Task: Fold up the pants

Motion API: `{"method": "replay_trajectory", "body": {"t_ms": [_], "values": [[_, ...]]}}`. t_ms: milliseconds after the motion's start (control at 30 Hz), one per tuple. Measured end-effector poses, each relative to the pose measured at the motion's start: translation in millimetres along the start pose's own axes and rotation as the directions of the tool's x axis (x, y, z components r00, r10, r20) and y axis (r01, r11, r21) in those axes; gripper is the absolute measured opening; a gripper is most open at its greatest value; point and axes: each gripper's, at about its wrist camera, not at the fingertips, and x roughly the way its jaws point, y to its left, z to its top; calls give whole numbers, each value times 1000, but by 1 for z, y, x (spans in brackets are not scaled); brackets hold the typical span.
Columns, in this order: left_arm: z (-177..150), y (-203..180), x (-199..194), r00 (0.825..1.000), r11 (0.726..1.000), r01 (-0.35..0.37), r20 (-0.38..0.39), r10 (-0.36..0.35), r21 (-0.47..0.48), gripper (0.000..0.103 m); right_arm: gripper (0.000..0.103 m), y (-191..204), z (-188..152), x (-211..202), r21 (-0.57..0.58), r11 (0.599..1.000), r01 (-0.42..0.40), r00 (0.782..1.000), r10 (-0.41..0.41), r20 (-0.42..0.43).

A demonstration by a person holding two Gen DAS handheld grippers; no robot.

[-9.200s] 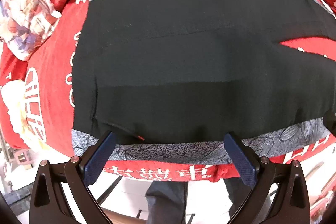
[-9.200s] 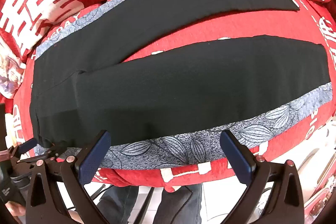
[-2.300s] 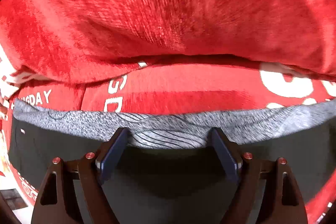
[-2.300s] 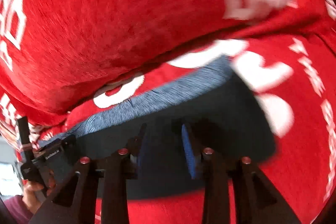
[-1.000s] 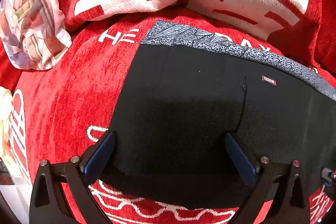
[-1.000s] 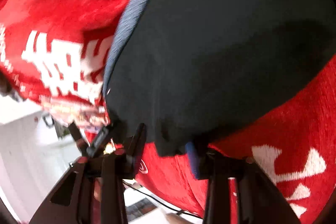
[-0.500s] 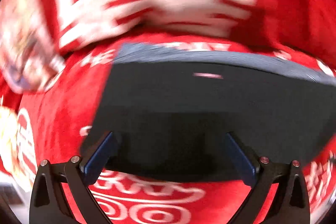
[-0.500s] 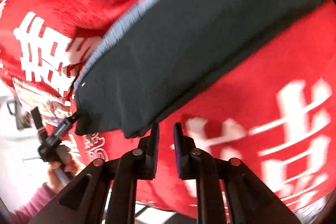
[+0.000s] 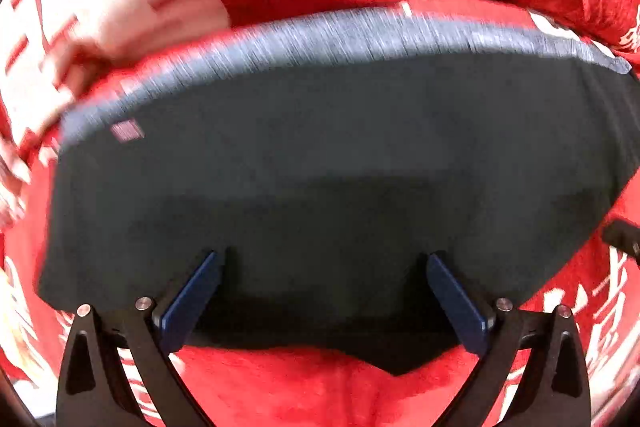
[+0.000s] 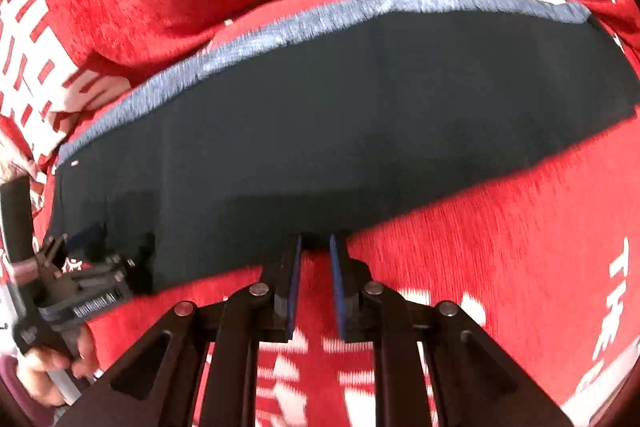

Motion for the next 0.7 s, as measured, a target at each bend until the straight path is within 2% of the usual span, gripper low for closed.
{"method": "replay_trajectory", "body": {"t_ms": [67,133,200,300,333,367,400,467,500,567,700], "values": [[19,17,-10,995,999,-54,82,54,-3,103,16,-1,-5,-9,12,1000,-29,1000,29,2],[41,43,-9,988,993,-97,111,104,-61,103,16,-2,-10,-18,16,999,-51,999,51,16],[57,71,-1,983,979,-140,100,155,-147,103,17,0,-13,-21,18,998,-65,998,65,8],[62,122,25,969,940,-233,19,245,-249,103,17,7,-20,-16,31,997,-70,997,71,-13],[59,140,32,973,934,-223,-2,232,-280,103,17,8,-22,-13,40,997,-70,997,71,-20],[55,146,28,978,935,-195,8,206,-295,103,17,7,-26,-15,44,996,-71,997,72,-23],[55,149,28,978,934,-199,6,210,-297,103,17,8,-28,-14,50,996,-72,997,73,-27],[53,148,20,980,945,-193,-15,196,-262,103,18,9,-32,-15,61,996,-69,997,71,-32],[52,146,18,983,951,-183,-23,183,-250,103,22,9,-33,-17,68,995,-70,997,73,-31],[45,136,8,988,965,-152,-47,145,-216,103,31,6,-38,-24,86,994,-74,996,77,-33],[24,103,-3,992,986,-80,-104,65,-147,103,36,3,-42,-36,126,989,-75,996,80,-35]]}}
